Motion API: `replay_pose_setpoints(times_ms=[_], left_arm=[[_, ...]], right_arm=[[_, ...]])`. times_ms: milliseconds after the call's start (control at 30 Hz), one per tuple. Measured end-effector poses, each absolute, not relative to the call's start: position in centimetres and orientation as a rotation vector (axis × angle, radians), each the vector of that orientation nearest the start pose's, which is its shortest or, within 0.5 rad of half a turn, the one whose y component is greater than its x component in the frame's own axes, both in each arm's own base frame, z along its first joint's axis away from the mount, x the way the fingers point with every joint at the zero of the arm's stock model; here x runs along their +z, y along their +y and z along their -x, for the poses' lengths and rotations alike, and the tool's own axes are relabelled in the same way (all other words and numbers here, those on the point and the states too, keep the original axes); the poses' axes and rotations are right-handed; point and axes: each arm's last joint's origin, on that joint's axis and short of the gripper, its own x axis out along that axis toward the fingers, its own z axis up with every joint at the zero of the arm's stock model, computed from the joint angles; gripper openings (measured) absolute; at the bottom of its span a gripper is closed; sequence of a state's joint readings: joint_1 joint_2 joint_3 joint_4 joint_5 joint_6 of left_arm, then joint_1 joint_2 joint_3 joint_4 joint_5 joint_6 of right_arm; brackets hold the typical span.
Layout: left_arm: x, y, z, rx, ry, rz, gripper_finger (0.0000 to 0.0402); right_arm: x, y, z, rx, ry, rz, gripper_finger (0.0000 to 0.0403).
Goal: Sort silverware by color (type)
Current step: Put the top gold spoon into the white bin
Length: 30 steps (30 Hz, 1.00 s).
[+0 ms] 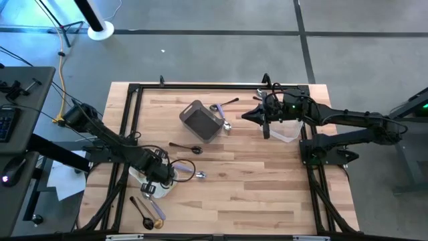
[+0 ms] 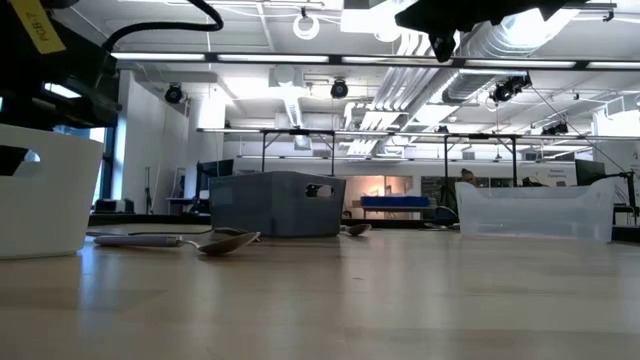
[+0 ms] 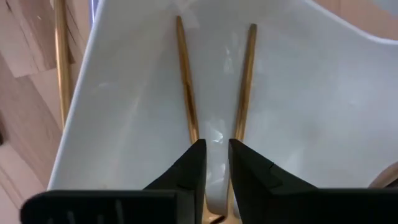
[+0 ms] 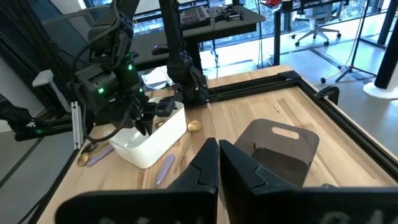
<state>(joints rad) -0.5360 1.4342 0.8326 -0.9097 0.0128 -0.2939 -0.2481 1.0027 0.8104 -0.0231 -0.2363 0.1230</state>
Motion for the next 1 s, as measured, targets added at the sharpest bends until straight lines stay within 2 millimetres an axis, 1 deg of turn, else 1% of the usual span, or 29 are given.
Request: replay_pose_setpoints(times_ms=[167, 267, 333, 433, 533, 600, 667, 767, 867, 1000], left_arm=[[18.2, -11.1, -19.5, -0.205, 1.506, -0.128, 0.0077], [19.0, -10.8, -19.7, -0.191, 1.484, -0.099, 0.0089], [20.2, -10.6, -19.8, -0.192, 1.452, -0.08, 0.0099], [22.6, -10.1, -19.7, -0.164, 1.406, -0.019, 0.0115], [25.8, -9.4, -19.1, -0.142, 1.328, 0.053, 0.0131], [28.3, -8.8, -18.5, -0.12, 1.239, 0.081, 0.0141], [30.9, -8.0, -18.0, -0.08, 1.112, 0.093, 0.015], [34.3, -6.4, -17.5, 0.05, 0.88, 0.106, 0.0158], [36.9, -4.5, -17.4, 0.196, 0.631, 0.126, 0.0161], [39.5, -2.6, -17.8, 0.256, 0.319, 0.109, 0.0161]], right_arm=[[31.8, -4.8, -21.8, -0.025, 0.209, -0.174, 0.0], [31.8, -4.8, -21.8, -0.024, 0.209, -0.174, 0.0], [31.7, -4.8, -21.8, -0.023, 0.211, -0.175, 0.0], [31.7, -4.8, -21.8, -0.023, 0.212, -0.175, 0.0], [31.7, -4.8, -21.8, -0.023, 0.212, -0.175, 0.0], [31.7, -4.8, -21.8, -0.023, 0.212, -0.175, 0.0], [31.7, -4.8, -21.8, -0.023, 0.212, -0.175, 0.0], [31.8, -4.8, -21.9, -0.02, 0.204, -0.183, 0.0], [32.2, -4.8, -21.9, 0.008, 0.169, -0.185, 0.0], [32.8, -4.7, -22.0, 0.03, 0.109, -0.17, 0.0]])
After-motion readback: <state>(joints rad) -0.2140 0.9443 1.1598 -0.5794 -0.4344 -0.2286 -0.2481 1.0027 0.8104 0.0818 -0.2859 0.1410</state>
